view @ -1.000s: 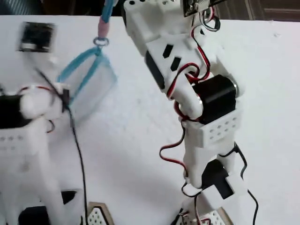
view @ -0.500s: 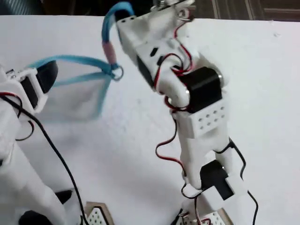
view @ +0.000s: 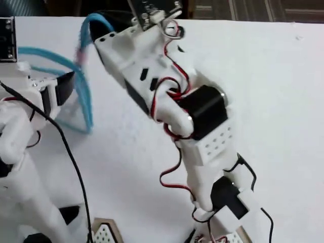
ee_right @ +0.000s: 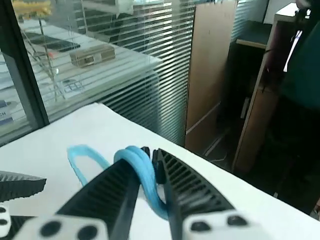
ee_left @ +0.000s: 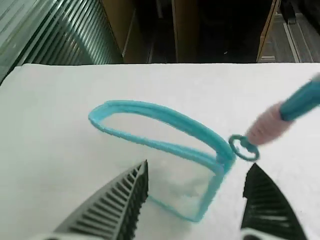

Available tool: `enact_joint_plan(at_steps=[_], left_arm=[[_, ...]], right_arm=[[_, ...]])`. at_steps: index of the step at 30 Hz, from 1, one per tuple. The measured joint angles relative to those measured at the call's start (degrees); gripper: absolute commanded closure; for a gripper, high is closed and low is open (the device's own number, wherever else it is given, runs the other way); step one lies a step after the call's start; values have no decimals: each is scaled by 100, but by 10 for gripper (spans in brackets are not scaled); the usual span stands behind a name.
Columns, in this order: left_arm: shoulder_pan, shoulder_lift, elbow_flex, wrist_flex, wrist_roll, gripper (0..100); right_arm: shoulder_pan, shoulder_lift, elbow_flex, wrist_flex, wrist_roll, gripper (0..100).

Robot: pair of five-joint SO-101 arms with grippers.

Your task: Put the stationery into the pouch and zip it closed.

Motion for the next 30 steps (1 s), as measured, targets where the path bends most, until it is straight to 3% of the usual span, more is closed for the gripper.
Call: enact_joint_plan(at_steps=[5,9,15,22,30], left_arm=[[-290,-114,-167,79,633,687],[-624,-730,-396,695,1108,677],[-976,-1969,1231,695,1037,666],[-220,-3209,4264,-695,967,667],[932,-3763,6259,-2558,2277,688]], right_arm=[[-26,0,-26,0,0,982],[-18,0,-26,-149,0,982],[-26,0,-26,-448,0,982],[-26,0,-26,-695,0,982],[-26,0,-26,-712,0,982]])
